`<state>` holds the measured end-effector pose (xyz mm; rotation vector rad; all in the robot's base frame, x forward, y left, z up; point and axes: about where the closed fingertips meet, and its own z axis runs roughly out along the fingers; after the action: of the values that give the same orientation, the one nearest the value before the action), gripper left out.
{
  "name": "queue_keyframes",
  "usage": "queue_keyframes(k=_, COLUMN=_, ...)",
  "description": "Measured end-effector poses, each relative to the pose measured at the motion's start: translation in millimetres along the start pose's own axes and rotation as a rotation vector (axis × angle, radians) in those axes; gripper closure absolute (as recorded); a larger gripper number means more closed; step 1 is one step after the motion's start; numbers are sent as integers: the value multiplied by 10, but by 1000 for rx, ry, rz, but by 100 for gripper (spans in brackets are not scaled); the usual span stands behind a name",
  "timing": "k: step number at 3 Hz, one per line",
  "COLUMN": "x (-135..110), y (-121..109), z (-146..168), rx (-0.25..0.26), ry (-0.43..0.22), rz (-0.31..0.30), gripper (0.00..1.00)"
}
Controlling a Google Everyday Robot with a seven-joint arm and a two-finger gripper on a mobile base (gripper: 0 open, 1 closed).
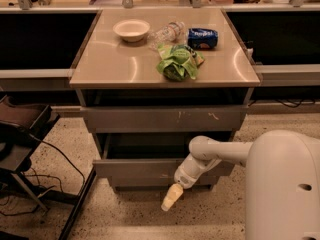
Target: Close middle drawer
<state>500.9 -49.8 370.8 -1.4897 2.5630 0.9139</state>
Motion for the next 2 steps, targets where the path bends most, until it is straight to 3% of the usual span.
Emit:
queue_keyframes(k=1, x=0, y=0, z=0, rx=0, ry=0, rz=0, gripper=0)
queue_keyframes(k=2, x=-71, y=-115, z=-58, rx=75, ry=-53, rz=32, gripper=0)
